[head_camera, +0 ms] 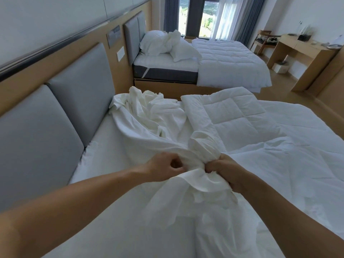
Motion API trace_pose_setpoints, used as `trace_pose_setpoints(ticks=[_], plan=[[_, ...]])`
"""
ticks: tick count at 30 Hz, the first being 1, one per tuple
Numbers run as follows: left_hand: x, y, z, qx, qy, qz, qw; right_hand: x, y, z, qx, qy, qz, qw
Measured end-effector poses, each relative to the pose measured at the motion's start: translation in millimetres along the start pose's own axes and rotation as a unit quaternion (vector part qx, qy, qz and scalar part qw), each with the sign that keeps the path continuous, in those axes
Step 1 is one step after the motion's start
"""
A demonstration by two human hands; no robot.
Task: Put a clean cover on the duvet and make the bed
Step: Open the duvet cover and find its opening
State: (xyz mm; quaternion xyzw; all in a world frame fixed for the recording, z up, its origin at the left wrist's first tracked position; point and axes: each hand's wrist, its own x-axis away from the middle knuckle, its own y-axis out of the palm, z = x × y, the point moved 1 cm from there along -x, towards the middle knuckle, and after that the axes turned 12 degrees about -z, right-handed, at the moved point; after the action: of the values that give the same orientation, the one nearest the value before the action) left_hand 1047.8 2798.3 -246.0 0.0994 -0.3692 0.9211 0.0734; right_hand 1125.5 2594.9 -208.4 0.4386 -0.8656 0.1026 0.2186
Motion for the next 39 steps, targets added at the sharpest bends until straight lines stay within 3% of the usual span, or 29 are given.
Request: trace_pose_setpoints(ticks=[2, 5, 9, 11, 15, 20, 24, 27, 28, 30, 33, 37, 39], plan=[[6.9, 10.3, -11.2, 0.036, -0.020, -0.069, 0.997, -1.1, 0.2, -0.7, 0.001, 0.001, -0.010, 1.000], [7.5, 16.6, -11.6, 0.052, -0.005, -0.061, 0.997, 0.4, 2.4, -3.2, -0.010, -0.002, -0.029, 1.000], [11.9, 25.2, -0.1, 0.244, 0.017, -0.106, 0.964, 1.2, -1.7, -4.3, -0.013, -0.021, -0.018, 1.000], [13.5, 33.0, 2.2, 0.226, 0.012, -0.103, 0.969, -0.4, -4.8, -2.2, -0.007, -0.030, -0.002, 1.000], [11.7, 41.7, 19.2, 0.089, -0.049, -0.076, 0.992, -4.5, 0.1, 3.0, 0.028, -0.041, 0.010, 0.999], [-0.8, 51.7, 36.2, -0.045, -0.035, 0.002, 0.998, -5.6, -7.3, 6.8, 0.052, -0.031, -0.019, 0.998], [-12.0, 64.1, 44.8, -0.005, -0.038, 0.074, 0.997, -1.8, -14.3, 3.0, 0.102, -0.003, -0.024, 0.994], [-19.2, 82.6, 51.6, 0.068, -0.031, 0.118, 0.990, -3.4, -16.0, 5.7, 0.173, 0.013, 0.047, 0.984], [-21.3, 88.6, 51.1, 0.107, -0.020, 0.112, 0.988, -2.9, -17.6, 8.6, 0.206, 0.021, 0.070, 0.976], [-23.2, 96.7, 44.3, 0.170, 0.017, 0.027, 0.985, -1.2, -24.7, 16.8, 0.234, 0.017, 0.084, 0.968], [-20.5, 87.0, 27.1, 0.157, 0.026, -0.094, 0.983, 10.0, -33.1, 20.3, 0.245, 0.004, 0.062, 0.968], [-28.5, 63.6, 5.9, 0.109, 0.019, -0.013, 0.994, 15.6, -40.3, 19.4, 0.175, -0.050, -0.006, 0.983], [-32.9, 67.1, 4.2, 0.072, 0.042, -0.027, 0.996, 14.4, -41.8, 16.5, 0.128, -0.070, -0.030, 0.989]])
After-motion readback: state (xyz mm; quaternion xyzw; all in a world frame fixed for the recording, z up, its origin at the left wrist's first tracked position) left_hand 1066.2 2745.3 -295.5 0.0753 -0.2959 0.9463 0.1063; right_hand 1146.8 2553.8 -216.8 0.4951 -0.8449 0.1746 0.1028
